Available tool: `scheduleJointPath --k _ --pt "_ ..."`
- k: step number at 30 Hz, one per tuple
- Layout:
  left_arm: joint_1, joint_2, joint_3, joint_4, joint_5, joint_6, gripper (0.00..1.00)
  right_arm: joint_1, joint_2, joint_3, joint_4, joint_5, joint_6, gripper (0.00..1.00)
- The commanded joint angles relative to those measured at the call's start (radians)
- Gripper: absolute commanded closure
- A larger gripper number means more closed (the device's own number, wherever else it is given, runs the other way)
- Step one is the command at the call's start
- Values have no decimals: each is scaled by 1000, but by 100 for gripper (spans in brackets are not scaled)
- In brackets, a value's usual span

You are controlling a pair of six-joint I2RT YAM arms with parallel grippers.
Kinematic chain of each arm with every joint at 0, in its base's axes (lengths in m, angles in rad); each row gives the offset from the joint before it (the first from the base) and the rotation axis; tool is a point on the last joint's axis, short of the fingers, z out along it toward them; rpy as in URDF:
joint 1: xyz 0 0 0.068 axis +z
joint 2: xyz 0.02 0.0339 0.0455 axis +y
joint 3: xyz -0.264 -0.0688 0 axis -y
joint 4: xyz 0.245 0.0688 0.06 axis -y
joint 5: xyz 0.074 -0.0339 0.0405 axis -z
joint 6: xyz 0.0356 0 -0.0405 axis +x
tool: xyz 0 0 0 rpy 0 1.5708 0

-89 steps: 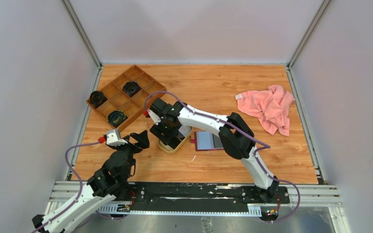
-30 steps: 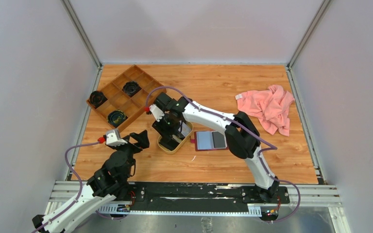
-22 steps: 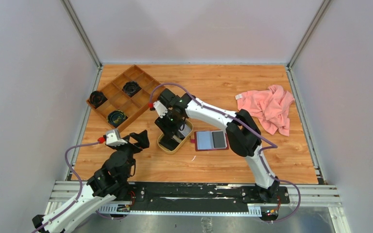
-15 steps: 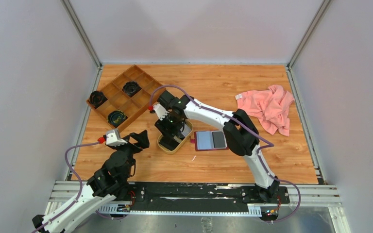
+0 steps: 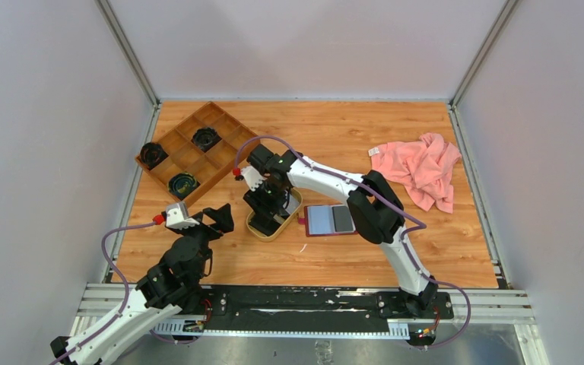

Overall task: Put the credit cards into the card holder
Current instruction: Pick up the credit card from the storage box.

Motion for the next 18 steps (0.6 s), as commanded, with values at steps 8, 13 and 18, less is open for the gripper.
scheduleJointPath --k 8,13,18 --pt "3 -9 -14 -7 -48 -21 0 6 20 -15 -40 21 2 49" --pt "3 -9 -15 -8 -48 -22 0 9 25 -14 -44 5 0 49" --pt "3 -9 -14 -8 -48 -22 0 17 24 -16 -48 -18 2 49"
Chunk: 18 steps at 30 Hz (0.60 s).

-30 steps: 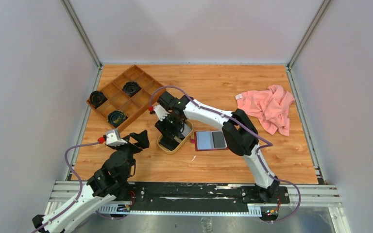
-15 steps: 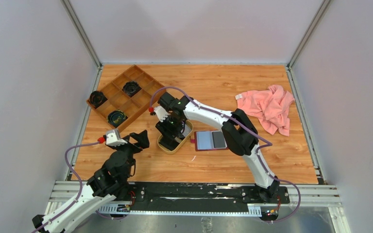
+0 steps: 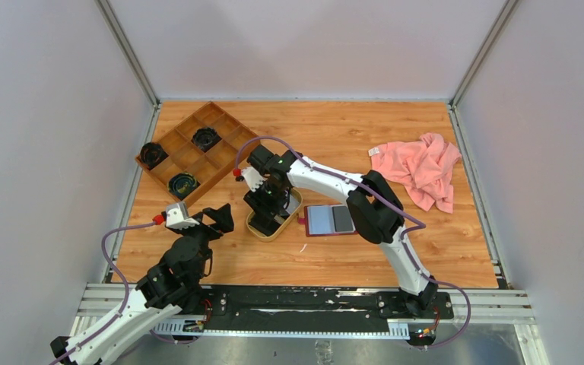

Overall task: Put the credit cards into the card holder
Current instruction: Pick up the credit card from the storage box.

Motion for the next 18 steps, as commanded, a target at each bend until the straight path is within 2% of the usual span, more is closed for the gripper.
scheduleJointPath --k 1,18 --pt "3 -9 -14 -10 -48 -20 0 18 17 -16 -38 -25 1 49" --pt "3 -10 -14 -11 -50 -22 0 32 -30 -16 -42 -79 8 54"
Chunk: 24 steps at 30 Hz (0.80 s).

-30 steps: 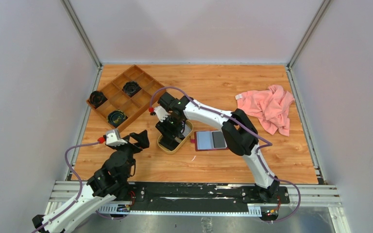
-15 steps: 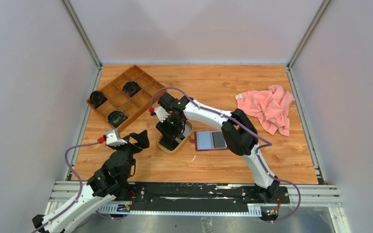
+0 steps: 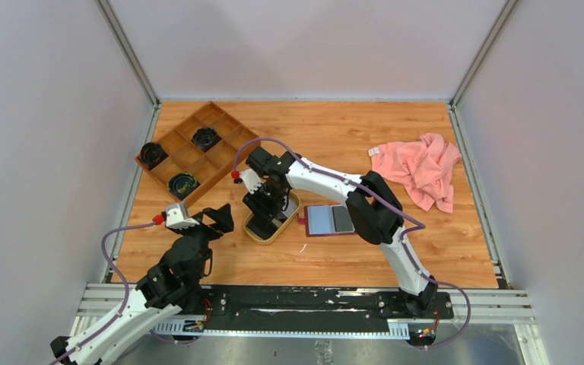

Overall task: Put the credit cards into the card holder
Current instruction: Pick up the credit card from the storage box.

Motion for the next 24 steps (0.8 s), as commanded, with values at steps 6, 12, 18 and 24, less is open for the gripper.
scheduleJointPath --k 6,12,18,24 --pt "3 -10 -13 -12 -51 -20 1 25 -35 -16 -38 -70 15 55" --pt "3 -9 -14 -9 -51 -21 1 26 -44 -14 -38 -84 18 56" --pt "3 -8 -14 -9 -52 -22 1 25 -47 -13 -38 -116 20 59" --pt "3 -9 -15 -11 -54 -22 1 25 -49 -12 -37 -142 32 61"
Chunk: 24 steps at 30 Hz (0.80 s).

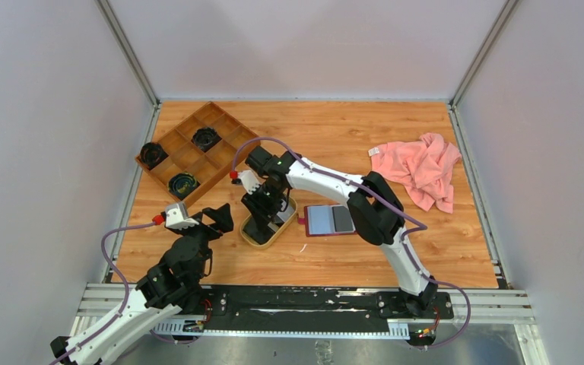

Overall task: Put the credit cards into the card holder
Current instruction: Pick up the credit card from the storage box.

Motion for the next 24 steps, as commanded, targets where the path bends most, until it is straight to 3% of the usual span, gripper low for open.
scheduleJointPath --k 1,24 --pt "3 -8 -14 -11 -46 -23 0 21 -43 -11 -37 -60 37 61" --pt "3 -8 -14 -13 -49 -26 0 21 16 -13 -29 -120 77 67"
